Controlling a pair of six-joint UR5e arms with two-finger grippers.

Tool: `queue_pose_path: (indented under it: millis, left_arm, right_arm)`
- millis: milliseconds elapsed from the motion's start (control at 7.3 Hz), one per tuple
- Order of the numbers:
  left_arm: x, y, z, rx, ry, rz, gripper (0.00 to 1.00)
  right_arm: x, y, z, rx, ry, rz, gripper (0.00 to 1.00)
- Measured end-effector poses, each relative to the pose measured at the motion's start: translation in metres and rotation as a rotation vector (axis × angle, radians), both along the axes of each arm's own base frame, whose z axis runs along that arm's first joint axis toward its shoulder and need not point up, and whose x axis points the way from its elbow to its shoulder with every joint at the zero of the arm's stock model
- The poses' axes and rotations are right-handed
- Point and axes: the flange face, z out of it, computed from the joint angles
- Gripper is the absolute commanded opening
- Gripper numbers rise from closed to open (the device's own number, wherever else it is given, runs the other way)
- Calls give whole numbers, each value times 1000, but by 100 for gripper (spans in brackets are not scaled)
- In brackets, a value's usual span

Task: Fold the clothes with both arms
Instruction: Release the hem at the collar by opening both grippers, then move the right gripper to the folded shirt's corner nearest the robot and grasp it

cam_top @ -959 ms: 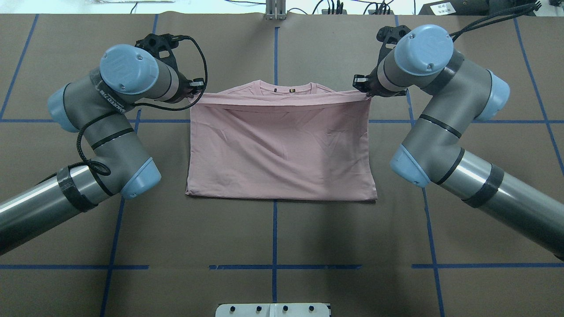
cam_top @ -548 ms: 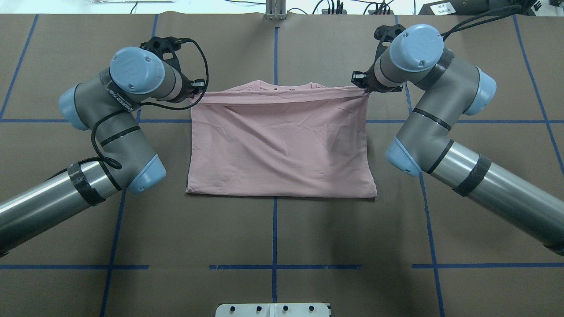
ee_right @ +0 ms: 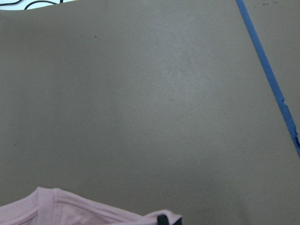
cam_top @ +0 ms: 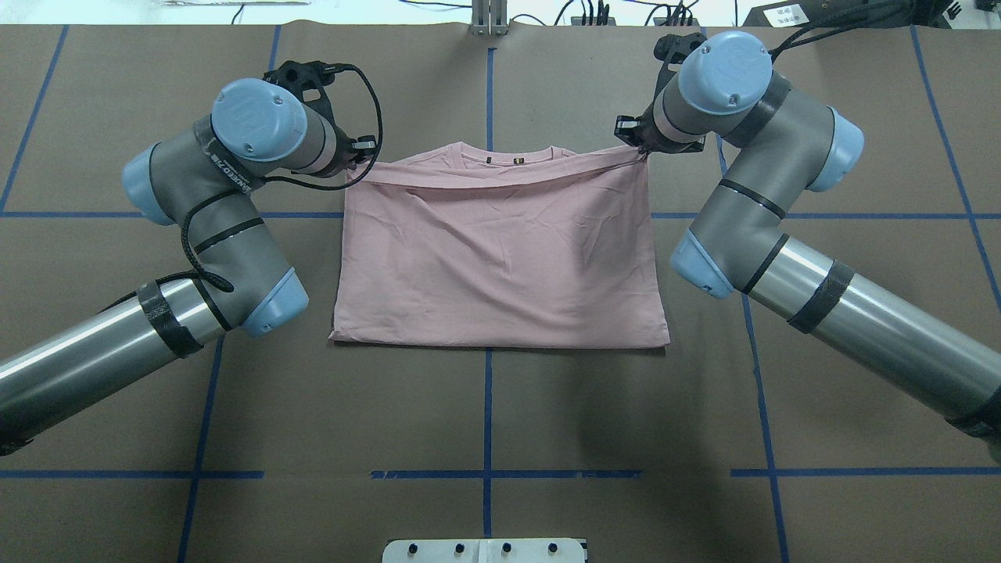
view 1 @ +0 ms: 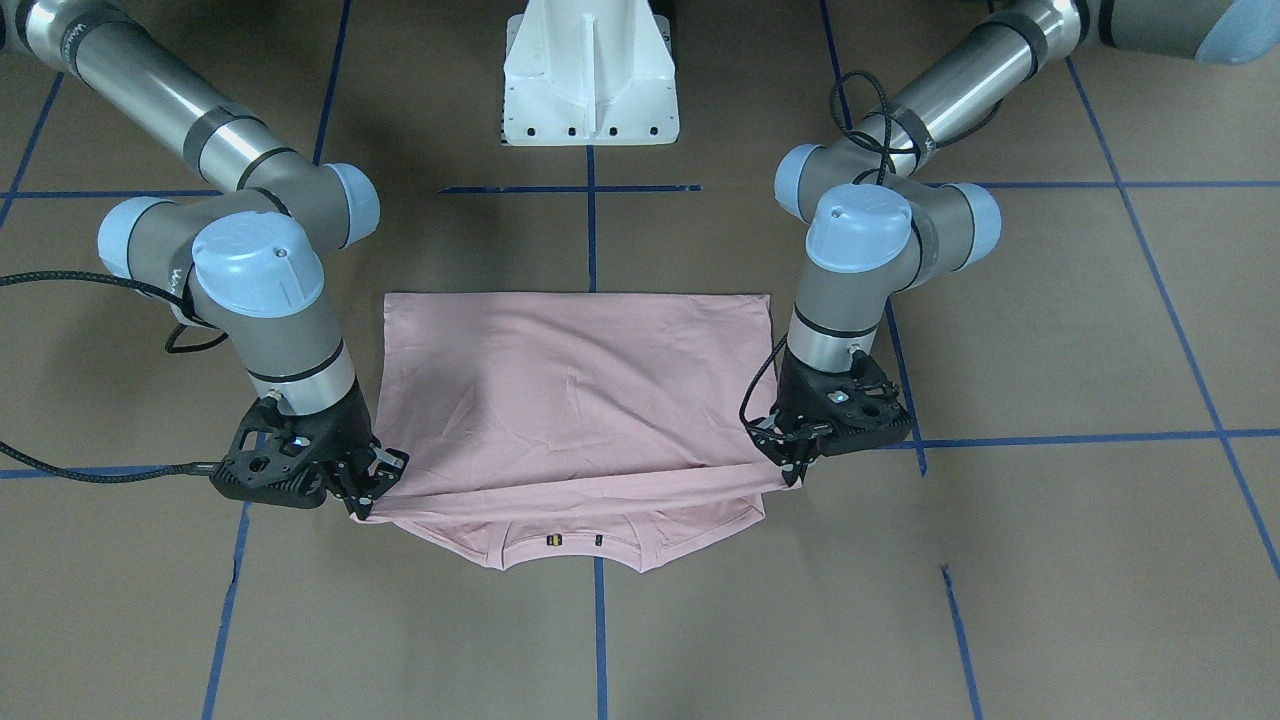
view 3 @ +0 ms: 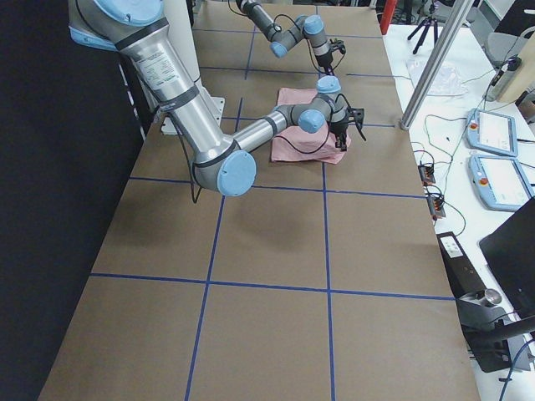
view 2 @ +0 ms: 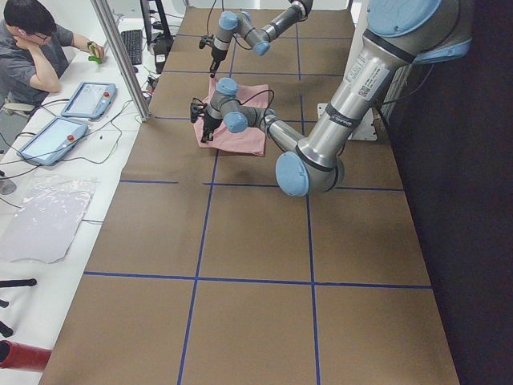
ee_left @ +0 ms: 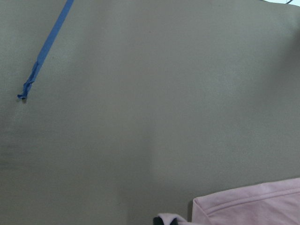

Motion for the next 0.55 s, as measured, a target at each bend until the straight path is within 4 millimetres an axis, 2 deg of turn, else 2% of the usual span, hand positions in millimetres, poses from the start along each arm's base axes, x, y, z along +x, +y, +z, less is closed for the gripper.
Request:
queue_pose_path:
  millis: [137,548]
  left_arm:
    - [1,0,-3,2,3,1,100]
    - [1,0,-5,-1,7,-1,100]
  right_arm:
    - [0,0,-3,3,-5,0,99]
    - [3,5,-4,30,-44,-22,100]
